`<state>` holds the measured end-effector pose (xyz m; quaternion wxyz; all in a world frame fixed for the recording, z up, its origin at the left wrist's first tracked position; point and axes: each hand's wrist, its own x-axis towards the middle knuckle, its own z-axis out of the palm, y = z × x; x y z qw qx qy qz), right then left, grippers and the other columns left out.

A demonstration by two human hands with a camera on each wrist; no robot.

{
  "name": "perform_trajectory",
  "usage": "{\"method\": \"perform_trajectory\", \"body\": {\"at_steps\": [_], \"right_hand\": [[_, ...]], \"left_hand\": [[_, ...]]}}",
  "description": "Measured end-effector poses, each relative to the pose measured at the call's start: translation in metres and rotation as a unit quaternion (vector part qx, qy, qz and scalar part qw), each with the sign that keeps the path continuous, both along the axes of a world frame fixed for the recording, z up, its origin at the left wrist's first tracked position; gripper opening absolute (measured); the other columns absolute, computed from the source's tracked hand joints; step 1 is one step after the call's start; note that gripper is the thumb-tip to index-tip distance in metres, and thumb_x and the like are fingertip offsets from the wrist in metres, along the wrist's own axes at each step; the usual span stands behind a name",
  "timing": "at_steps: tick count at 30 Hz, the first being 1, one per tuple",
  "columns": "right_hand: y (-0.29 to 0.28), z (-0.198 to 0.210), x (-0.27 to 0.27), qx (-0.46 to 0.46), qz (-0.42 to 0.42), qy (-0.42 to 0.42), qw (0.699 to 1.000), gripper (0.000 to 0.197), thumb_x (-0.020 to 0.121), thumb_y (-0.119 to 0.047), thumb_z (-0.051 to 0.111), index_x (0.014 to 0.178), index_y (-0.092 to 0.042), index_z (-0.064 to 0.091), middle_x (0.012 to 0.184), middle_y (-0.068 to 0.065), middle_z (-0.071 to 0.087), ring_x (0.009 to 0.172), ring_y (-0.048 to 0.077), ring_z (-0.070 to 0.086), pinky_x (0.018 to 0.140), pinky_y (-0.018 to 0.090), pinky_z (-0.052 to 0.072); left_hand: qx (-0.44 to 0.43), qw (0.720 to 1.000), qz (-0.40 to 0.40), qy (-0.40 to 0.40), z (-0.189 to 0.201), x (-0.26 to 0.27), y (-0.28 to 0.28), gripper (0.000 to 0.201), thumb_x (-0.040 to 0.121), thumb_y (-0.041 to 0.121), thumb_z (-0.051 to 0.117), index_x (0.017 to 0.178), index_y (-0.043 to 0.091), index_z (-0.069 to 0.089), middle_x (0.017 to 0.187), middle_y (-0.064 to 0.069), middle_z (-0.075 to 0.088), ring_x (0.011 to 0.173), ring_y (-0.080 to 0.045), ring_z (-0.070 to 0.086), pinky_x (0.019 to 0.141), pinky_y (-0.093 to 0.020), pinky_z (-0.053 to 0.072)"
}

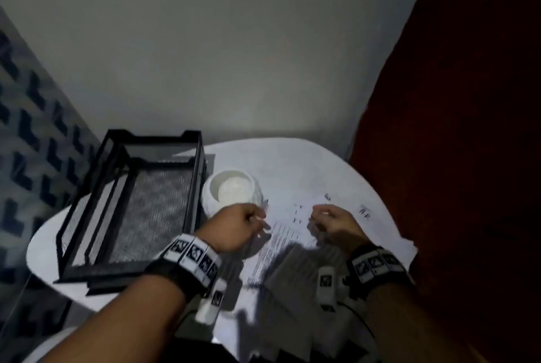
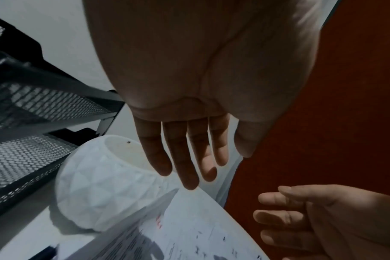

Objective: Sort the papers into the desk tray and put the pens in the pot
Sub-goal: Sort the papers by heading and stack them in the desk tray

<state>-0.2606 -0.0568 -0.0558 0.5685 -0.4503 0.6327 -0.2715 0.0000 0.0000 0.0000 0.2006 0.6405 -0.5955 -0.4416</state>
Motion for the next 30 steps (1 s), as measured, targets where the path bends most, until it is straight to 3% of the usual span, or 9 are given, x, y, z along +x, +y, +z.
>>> {"method": "perform_trajectory", "body": {"at_steps": [2,5,7,11,14,18,22,26,30], "right_hand": [[0.008,-0.020,0.001,0.008,-0.032,-0.010,0.999,0.014,0.094,-0.026,0.071,0.106,-0.019,0.074,0.090,0.024,0.073,0.074,0.027,0.061,0.066,0.041,0.045],[0.032,-0.046,-0.009,-0.005,-0.088,-0.013,0.996,0.016,0.099,-0.018,0.067,0.113,-0.014,0.074,0.107,0.015,0.074,0.087,0.025,0.068,0.074,0.029,0.052],[0.051,-0.062,-0.017,0.002,-0.124,-0.031,0.992,0.015,0.098,-0.016,0.067,0.112,-0.015,0.074,0.117,0.014,0.072,0.098,0.024,0.070,0.087,0.033,0.058],[0.074,-0.094,-0.042,0.001,-0.158,0.046,0.986,0.018,0.097,-0.015,0.066,0.114,-0.012,0.073,0.111,0.013,0.071,0.094,0.030,0.069,0.081,0.037,0.054],[0.087,-0.104,-0.056,0.013,-0.168,0.132,0.977,0.035,0.088,-0.022,0.071,0.121,-0.011,0.072,0.116,0.009,0.071,0.107,0.035,0.068,0.101,0.043,0.055],[0.096,-0.112,-0.080,0.045,-0.179,0.292,0.939,0.048,0.081,-0.033,0.064,0.128,-0.023,0.070,0.139,0.014,0.061,0.123,0.042,0.058,0.106,0.043,0.051],[0.095,-0.120,-0.090,0.079,-0.233,0.267,0.932,0.083,0.078,-0.033,0.074,0.154,-0.022,0.039,0.149,0.019,0.046,0.134,0.044,0.049,0.108,0.048,0.048],[0.091,-0.130,-0.084,0.081,-0.280,0.188,0.938,0.118,0.073,-0.023,0.087,0.161,-0.026,0.008,0.153,0.021,0.049,0.121,0.046,0.062,0.097,0.053,0.056],[0.091,-0.134,-0.086,0.052,-0.283,0.211,0.934,0.079,0.090,-0.006,0.072,0.155,-0.008,0.029,0.125,0.026,0.060,0.107,0.038,0.063,0.088,0.041,0.051]], "left_hand": [[-0.013,1.000,0.015,-0.022,-0.021,-0.001,0.003,0.016,0.100,0.019,0.060,0.113,0.020,0.070,0.083,0.019,0.067,0.069,0.022,0.056,0.067,0.005,0.039],[-0.009,0.999,0.029,-0.044,-0.051,-0.002,0.011,0.016,0.098,0.025,0.062,0.111,0.024,0.071,0.100,0.008,0.073,0.088,-0.003,0.066,0.089,-0.020,0.052],[-0.009,0.997,0.025,-0.076,-0.067,-0.005,0.021,0.012,0.096,0.028,0.062,0.105,0.027,0.071,0.106,0.007,0.073,0.098,-0.012,0.067,0.094,-0.028,0.052],[-0.009,0.995,0.035,-0.092,-0.083,-0.017,0.041,0.010,0.097,0.024,0.062,0.097,0.022,0.071,0.090,0.013,0.069,0.090,-0.010,0.064,0.081,-0.025,0.047],[0.012,0.994,0.058,-0.091,-0.099,-0.022,0.049,0.011,0.094,0.027,0.067,0.084,0.022,0.069,0.076,0.019,0.070,0.080,-0.005,0.065,0.066,-0.021,0.044],[0.035,0.987,0.103,-0.119,-0.130,-0.025,0.050,0.017,0.085,0.038,0.068,0.094,0.025,0.072,0.093,0.010,0.077,0.090,-0.011,0.070,0.080,-0.027,0.052],[0.067,0.985,0.086,-0.130,-0.165,-0.027,0.044,0.042,0.064,0.040,0.064,0.099,0.018,0.067,0.088,0.005,0.072,0.093,-0.020,0.072,0.090,-0.033,0.057],[0.052,0.979,0.118,-0.158,-0.159,-0.042,0.051,0.050,0.076,0.027,0.072,0.123,0.016,0.060,0.100,-0.001,0.074,0.099,-0.023,0.068,0.089,-0.029,0.052],[0.027,0.977,0.137,-0.161,-0.159,-0.048,0.052,0.052,0.075,0.022,0.077,0.125,0.015,0.066,0.097,-0.002,0.076,0.092,-0.023,0.069,0.084,-0.028,0.054]]}}
